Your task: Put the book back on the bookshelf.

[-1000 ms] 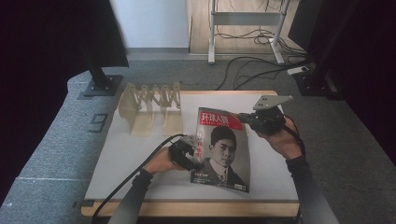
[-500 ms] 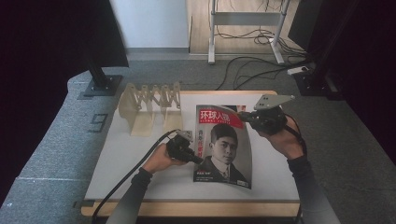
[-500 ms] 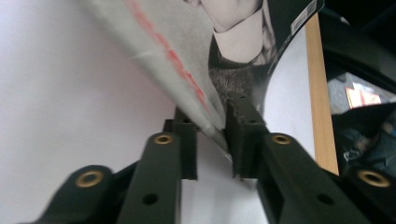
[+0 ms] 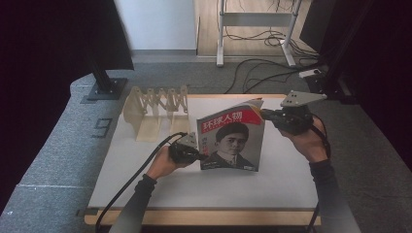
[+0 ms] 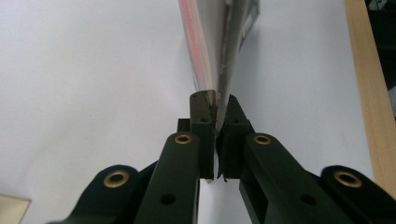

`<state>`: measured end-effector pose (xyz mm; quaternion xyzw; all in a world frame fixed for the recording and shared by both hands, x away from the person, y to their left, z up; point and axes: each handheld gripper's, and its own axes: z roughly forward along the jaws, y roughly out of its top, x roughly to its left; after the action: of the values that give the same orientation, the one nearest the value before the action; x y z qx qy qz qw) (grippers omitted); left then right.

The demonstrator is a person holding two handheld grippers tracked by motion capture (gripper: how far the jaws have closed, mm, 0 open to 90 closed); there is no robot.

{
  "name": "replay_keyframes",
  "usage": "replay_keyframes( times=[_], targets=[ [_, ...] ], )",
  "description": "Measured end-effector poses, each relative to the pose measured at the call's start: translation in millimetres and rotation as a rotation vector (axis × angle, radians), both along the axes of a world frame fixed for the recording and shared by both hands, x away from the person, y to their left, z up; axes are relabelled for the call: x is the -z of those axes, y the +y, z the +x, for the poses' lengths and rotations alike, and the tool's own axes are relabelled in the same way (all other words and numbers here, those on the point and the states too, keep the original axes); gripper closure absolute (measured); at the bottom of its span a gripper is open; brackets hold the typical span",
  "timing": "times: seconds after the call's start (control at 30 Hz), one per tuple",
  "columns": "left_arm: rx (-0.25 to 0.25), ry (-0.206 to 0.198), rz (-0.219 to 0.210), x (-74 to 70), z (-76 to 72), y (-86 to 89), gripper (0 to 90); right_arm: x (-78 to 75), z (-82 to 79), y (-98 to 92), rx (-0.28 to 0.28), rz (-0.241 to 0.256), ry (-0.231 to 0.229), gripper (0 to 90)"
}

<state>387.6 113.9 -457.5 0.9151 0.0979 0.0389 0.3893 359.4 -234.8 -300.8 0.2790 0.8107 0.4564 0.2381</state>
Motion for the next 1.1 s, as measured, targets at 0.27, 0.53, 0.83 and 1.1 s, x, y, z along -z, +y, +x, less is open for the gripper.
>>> replay_keyframes(
  times=[0.27, 0.53, 0.83, 1.1],
  targets=[
    [0.002, -0.024, 0.009, -0.8, -5.5, -2.7, 84.2, 1.0, -4.1, -3.1, -0.009, -0.006, -0.005, 86.1],
    [0.011, -0.011, -0.064, -17.4, -6.2, -4.4, 78.2, 1.6, -6.3, -2.6, -0.007, -0.010, -0.013, 86.0],
    [-0.029, -0.023, -0.121, -51.8, -4.9, -3.7, 73.3, 1.3, -8.5, -3.0, -0.007, -0.017, -0.019, 85.8],
    [-0.050, -0.052, -0.135, -84.4, 0.8, -5.2, 71.4, 1.4, -9.4, -3.3, -0.011, -0.019, -0.023, 85.6]
  ],
)
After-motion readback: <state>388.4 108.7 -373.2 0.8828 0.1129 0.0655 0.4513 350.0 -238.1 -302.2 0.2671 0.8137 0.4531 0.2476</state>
